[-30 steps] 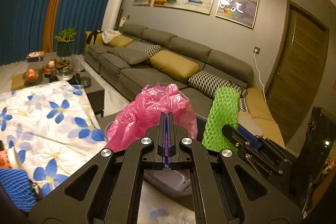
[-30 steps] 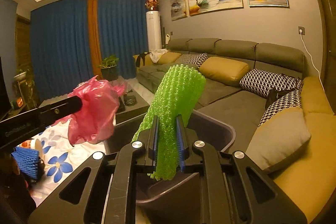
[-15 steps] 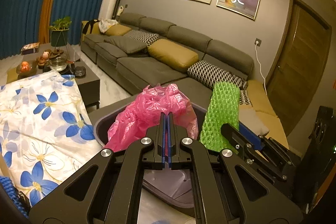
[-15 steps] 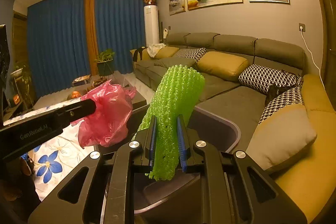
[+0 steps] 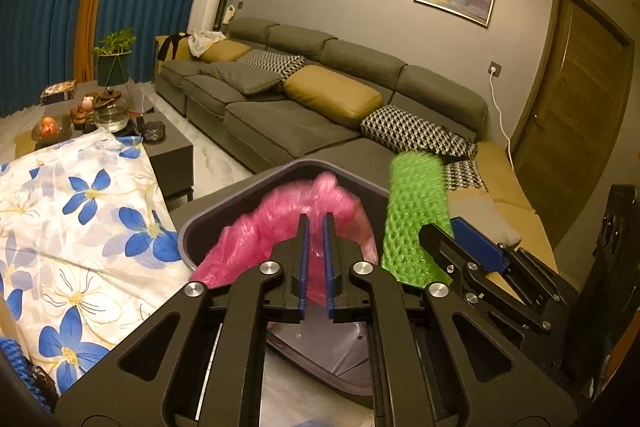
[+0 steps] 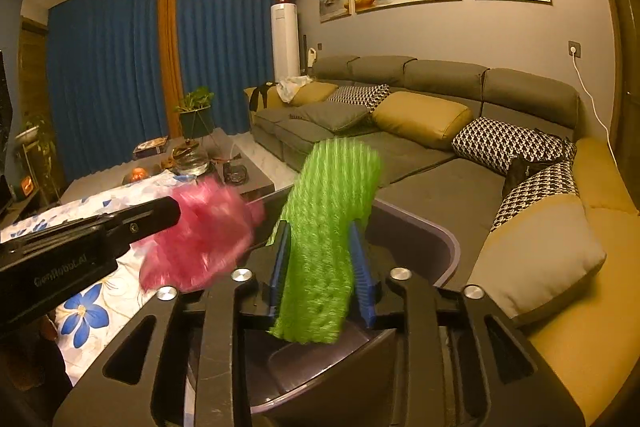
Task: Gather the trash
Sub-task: 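Open both tools to drop the net and bag into the bin, then grasp a red snack wrapper with the left tool while the right tool grasps another wrapper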
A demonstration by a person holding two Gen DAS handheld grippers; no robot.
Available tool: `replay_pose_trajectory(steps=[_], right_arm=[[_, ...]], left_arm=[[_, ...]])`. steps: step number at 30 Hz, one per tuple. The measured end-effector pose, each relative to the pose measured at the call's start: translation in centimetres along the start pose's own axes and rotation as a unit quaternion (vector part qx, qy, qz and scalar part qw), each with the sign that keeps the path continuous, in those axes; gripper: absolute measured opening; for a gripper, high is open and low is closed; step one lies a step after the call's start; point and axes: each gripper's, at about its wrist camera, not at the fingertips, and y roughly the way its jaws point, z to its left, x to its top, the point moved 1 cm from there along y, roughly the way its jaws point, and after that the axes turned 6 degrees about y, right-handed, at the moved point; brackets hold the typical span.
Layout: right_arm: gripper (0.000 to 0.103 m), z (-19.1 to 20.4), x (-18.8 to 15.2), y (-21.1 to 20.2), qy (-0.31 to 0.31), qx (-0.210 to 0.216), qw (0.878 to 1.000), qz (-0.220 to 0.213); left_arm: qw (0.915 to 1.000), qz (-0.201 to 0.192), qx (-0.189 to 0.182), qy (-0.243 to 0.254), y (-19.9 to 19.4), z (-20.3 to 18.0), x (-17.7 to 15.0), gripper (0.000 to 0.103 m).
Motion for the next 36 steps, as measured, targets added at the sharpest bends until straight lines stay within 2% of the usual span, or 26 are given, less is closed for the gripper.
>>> replay_pose_trajectory(steps=[1,3,4,6,8,11,13,16,18,25,30,34,36], right_arm=[[0.041,0.0,0.0,0.0,0.0,0.0,1.0,0.0],[0.044,-0.1,0.1,0.1,0.001,0.001,1.0,0.0],[0.047,-0.2,0.1,0.1,0.001,-0.001,1.0,-0.001],[0.05,-0.4,0.2,-0.1,0.001,-0.004,1.0,-0.004],[0.052,-0.6,0.2,-0.4,0.004,-0.007,1.0,-0.006],[0.062,-0.9,0.2,-1.2,0.01,-0.007,1.0,-0.014],[0.073,-0.9,0.3,-2.3,0.013,-0.007,1.0,-0.025],[0.084,-0.8,0.2,-4.3,0.022,-0.001,0.999,-0.045],[0.088,-0.6,0.1,-5.4,0.027,0.006,0.998,-0.054],[0.094,1.6,-1.4,-9.1,0.027,0.053,0.997,-0.056],[0.094,4.3,-2.8,-11.1,0.011,0.098,0.994,-0.043],[0.094,7.7,-4.3,-12.3,-0.012,0.129,0.991,-0.027],[0.094,9.2,-5.0,-12.7,-0.02,0.146,0.989,-0.017]], left_arm=[[1.0,0.001,0.001,0.001,0.0,0.0,-0.1,0.016],[1.0,-0.001,0.006,0.004,0.0,0.1,-0.2,0.042],[0.9999,-0.007,0.01,0.002,-0.3,0.2,-0.2,0.058],[0.9999,-0.013,0.011,-0.004,-0.6,0.5,-0.3,0.065],[0.9996,-0.015,0.02,-0.015,-1.0,1.0,-0.2,0.076],[0.9983,-0.026,0.043,-0.03,-2.3,1.8,-0.3,0.083],[0.9972,-0.033,0.06,-0.031,-3.5,2.0,-0.5,0.087],[0.9932,-0.041,0.106,-0.026,-6.0,2.4,-1.2,0.089],[0.9904,-0.045,0.128,-0.026,-7.5,2.7,-1.7,0.089],[0.9771,-0.058,0.2,-0.042,-14.8,3.9,-4.3,0.09],[0.9622,-0.063,0.261,-0.045,-21.0,5.2,-7.8,0.09],[0.9502,-0.067,0.294,-0.077,-25.8,6.9,-10.9,0.09],[0.9396,-0.072,0.323,-0.087,-28.6,7.7,-12.7,0.09]])
